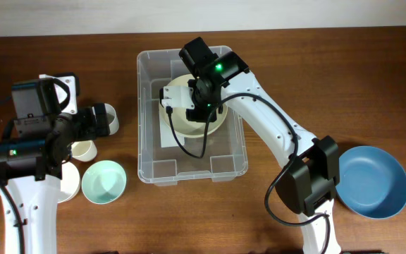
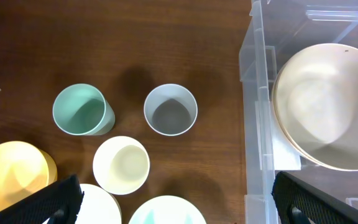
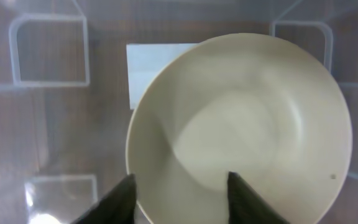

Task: Pack container
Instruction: 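Carry the beige bowl into the bin and stack it on the cream bowl, then move the right gripper to the blue bowl rim and grasp it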

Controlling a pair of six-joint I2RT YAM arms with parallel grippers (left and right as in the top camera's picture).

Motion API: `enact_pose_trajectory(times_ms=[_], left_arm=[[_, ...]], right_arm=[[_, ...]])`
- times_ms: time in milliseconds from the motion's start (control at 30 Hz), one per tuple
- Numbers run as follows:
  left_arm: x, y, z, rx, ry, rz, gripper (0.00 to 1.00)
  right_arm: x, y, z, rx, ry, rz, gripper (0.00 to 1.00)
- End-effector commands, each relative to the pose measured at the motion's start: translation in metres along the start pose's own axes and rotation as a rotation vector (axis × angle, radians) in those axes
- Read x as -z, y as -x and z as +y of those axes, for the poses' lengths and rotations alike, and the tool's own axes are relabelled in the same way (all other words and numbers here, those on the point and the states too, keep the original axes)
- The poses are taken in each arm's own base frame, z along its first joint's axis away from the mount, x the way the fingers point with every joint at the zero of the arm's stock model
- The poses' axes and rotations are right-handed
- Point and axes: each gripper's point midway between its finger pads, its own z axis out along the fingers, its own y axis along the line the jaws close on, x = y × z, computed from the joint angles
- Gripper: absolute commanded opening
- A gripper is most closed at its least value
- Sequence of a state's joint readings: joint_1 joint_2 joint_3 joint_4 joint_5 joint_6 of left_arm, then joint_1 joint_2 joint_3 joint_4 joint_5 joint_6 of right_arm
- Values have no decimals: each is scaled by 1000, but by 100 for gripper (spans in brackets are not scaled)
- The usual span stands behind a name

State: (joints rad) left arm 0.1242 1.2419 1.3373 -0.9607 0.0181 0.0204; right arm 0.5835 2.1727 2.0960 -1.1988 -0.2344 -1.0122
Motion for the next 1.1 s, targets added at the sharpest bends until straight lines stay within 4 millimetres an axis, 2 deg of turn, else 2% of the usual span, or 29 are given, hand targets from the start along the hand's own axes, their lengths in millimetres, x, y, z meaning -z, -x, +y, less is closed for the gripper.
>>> enact_pose_trajectory(times_ms=[0,67,133,200,267,367,467,500,533,633,667,700,733,867,1067], left_arm=[[5,8,2,8,10,-23,99],[5,8,2,8,10,-23,99],[5,8,2,8,10,-23,99],[5,8,2,8,10,-23,99],[5,8,2,8,10,-23,99],[5,8,2,8,10,-23,99],[5,8,2,8,10,-24,100],[5,8,2,8,10,-24,99],[5,9,2,8,10,-27,99],[5,10,2,8,10,-29,99],[5,10,2,8,10,-30,99],[5,10,2,8,9,-30,99],[5,10,2,8,9,-30,99],[5,10,2,8,9,-30,99],[5,10,2,8,9,-30,99]], right_arm=[[8,6,-3,-24,-15,-28,49],[25,12,-11,-79,-66,-41,52],[52,12,-28,-177,-167,-33,53],[84,2,-49,-339,-302,-15,55],[122,-20,-70,-562,-450,0,57],[176,-73,-84,-943,-606,-6,58],[206,-131,-79,-1297,-658,-11,58],[212,-155,-74,-1433,-668,0,58],[221,-198,-60,-1692,-679,33,60],[229,-264,-30,-2087,-697,106,77],[231,-280,-22,-2176,-705,127,82],[231,-307,-6,-2332,-709,166,97],[230,-320,1,-2397,-704,188,100],[214,-361,27,-2564,-676,296,99],[165,-408,64,-2733,-620,454,99]])
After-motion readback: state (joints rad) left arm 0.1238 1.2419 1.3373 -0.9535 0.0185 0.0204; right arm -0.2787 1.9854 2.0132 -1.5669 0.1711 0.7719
